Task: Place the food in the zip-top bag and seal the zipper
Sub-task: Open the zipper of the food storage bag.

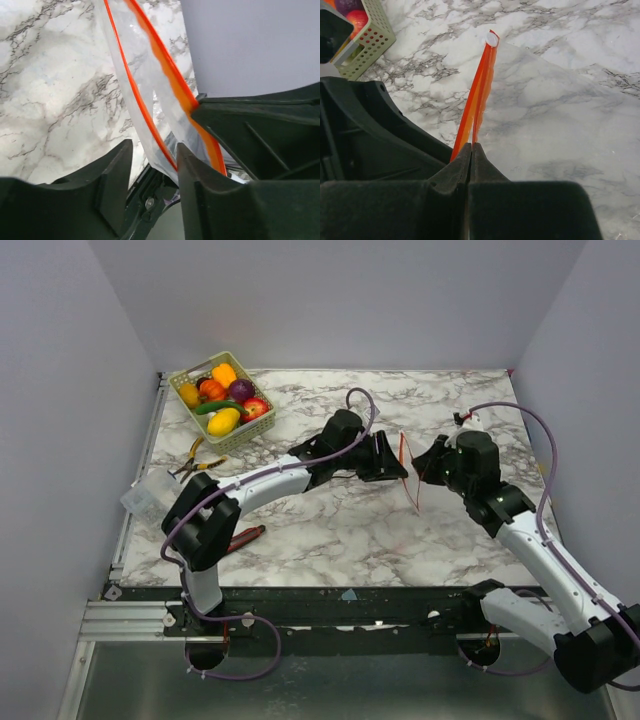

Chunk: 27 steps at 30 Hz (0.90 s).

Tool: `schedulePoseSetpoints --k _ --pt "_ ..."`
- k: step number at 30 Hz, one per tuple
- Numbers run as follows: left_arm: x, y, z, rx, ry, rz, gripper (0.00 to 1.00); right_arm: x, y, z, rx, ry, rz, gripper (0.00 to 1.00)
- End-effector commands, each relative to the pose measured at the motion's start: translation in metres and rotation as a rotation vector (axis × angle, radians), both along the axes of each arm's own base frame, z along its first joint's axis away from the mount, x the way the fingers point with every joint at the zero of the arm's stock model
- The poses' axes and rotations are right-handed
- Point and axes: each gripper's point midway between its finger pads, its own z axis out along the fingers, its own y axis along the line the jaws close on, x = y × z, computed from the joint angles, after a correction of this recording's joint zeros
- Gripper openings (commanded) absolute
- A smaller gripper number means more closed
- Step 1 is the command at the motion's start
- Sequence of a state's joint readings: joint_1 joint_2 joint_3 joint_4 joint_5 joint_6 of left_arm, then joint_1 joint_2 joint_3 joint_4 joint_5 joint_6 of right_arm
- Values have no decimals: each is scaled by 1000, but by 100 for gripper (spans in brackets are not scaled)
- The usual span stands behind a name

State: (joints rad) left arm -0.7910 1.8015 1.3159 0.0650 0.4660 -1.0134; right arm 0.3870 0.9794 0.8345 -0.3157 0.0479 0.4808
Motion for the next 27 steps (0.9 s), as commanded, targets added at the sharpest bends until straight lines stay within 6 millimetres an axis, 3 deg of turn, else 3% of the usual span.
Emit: schedulePoseSetpoints --k 1,4,8,10,14,18,20,25,27 --pt "9 -5 -6 56 -27 45 37 -7 4 4 10 -10 32 0" --pt "13 -12 -3 50 -36 45 32 -9 1 3 4 14 15 0" --pt "18 -19 6 52 -69 46 7 -13 -14 -8 -50 101 -63 0" --pt "17 -20 9 69 -93 47 0 -15 -23 -14 -91 150 -102 2" --pt "11 -23 14 34 -107 51 0 -18 -31 -22 -156 227 -125 16" --pt "6 -27 16 2 -94 43 0 -15 -36 -19 -191 238 -147 47" --pt "4 -29 17 -2 -90 33 0 -13 -36 -17 -190 238 -156 58" --pt "3 -26 22 -1 -97 37 0 -9 -44 -18 -244 286 -198 61" --pt "3 -26 24 3 -96 37 0 -9 -45 -17 -265 295 -207 53"
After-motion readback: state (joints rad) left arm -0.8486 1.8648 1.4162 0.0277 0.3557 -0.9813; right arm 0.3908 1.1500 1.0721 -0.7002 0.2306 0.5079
